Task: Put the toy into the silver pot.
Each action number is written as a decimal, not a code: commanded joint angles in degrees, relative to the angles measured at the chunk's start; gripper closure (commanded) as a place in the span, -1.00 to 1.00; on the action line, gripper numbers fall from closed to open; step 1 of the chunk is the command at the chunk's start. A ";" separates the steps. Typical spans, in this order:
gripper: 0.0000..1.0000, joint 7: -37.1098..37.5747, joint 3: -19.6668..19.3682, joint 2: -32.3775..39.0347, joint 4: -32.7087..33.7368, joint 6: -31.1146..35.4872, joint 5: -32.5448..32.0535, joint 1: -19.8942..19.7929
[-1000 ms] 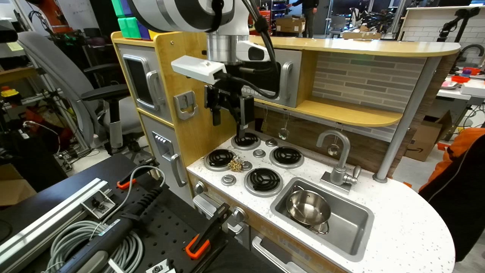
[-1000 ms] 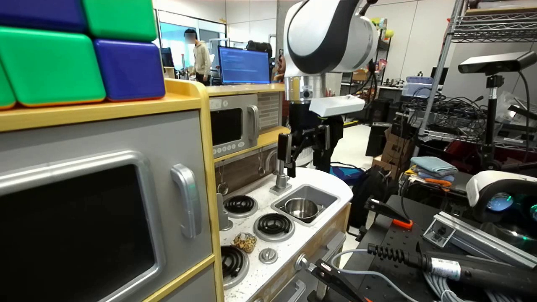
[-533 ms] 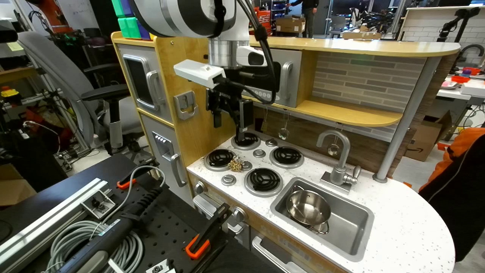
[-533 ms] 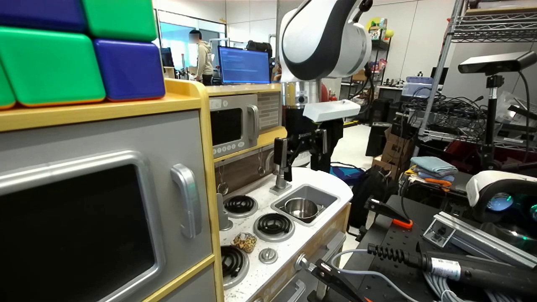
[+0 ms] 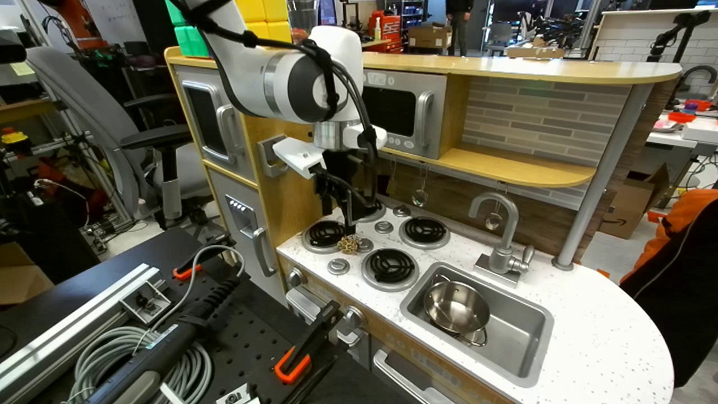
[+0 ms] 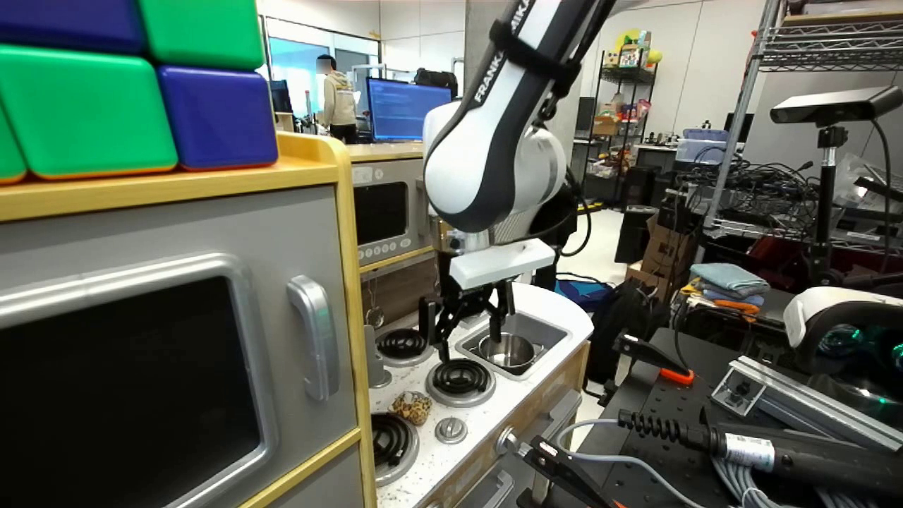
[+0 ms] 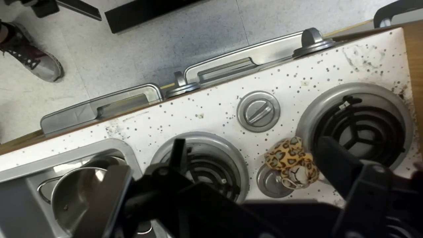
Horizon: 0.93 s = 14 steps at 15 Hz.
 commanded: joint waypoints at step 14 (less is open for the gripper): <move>-0.47 6.70 -4.70 25.52 21.63 15.84 4.44 7.23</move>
